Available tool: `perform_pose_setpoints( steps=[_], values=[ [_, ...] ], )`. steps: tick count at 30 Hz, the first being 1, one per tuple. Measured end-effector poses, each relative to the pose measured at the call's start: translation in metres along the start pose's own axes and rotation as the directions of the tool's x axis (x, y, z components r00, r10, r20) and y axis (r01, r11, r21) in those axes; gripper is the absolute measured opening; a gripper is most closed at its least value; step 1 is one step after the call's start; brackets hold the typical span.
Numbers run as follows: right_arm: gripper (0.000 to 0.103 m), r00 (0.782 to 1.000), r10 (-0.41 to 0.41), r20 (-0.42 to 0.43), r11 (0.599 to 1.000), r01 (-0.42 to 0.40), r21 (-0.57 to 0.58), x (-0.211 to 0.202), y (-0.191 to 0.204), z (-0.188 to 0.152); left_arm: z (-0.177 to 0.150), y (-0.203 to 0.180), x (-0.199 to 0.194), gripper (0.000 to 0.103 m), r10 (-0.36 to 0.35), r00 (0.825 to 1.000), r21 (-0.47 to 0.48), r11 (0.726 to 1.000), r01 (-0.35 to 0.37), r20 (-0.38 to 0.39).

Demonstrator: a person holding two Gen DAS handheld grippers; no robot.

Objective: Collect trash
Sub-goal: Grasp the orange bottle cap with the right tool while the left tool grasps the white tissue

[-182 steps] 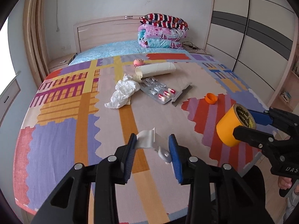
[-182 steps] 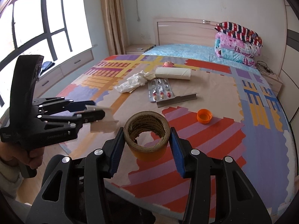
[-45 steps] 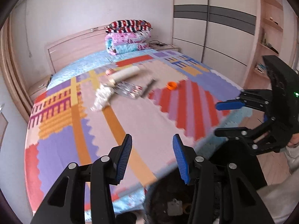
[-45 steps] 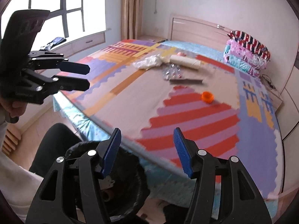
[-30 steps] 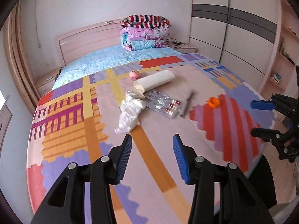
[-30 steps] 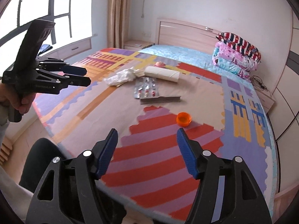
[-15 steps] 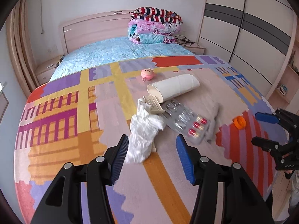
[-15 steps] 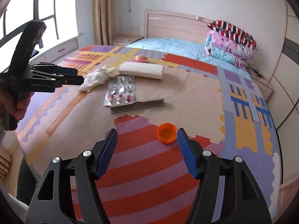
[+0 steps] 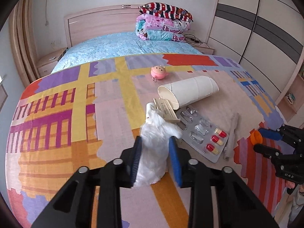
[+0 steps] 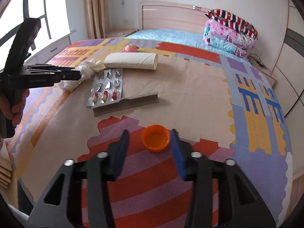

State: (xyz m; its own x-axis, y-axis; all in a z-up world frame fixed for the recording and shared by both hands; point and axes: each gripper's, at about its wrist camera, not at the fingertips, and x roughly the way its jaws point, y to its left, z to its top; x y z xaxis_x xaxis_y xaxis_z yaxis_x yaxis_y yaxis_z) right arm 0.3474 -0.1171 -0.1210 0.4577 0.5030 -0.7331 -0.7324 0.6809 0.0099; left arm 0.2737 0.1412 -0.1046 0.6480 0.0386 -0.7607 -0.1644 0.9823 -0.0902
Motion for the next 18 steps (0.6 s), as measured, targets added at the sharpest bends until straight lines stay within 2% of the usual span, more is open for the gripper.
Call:
perform_pose_setpoints(
  steps=[4,18],
  values=[
    [0.03,1.0,0.0,0.006,1.0,0.0,0.015,-0.002,-0.002,-0.001,-0.001,-0.005,-0.004,0.006,-0.015,1.0,0.018,1.0,0.015,0.001],
    [0.03,0.999,0.019,0.042,1.0,-0.019,0.011,-0.025,0.006,-0.004,-0.012,-0.025,-0.054,0.005,-0.014,0.998,0.071,0.997,0.009,0.068]
  ],
)
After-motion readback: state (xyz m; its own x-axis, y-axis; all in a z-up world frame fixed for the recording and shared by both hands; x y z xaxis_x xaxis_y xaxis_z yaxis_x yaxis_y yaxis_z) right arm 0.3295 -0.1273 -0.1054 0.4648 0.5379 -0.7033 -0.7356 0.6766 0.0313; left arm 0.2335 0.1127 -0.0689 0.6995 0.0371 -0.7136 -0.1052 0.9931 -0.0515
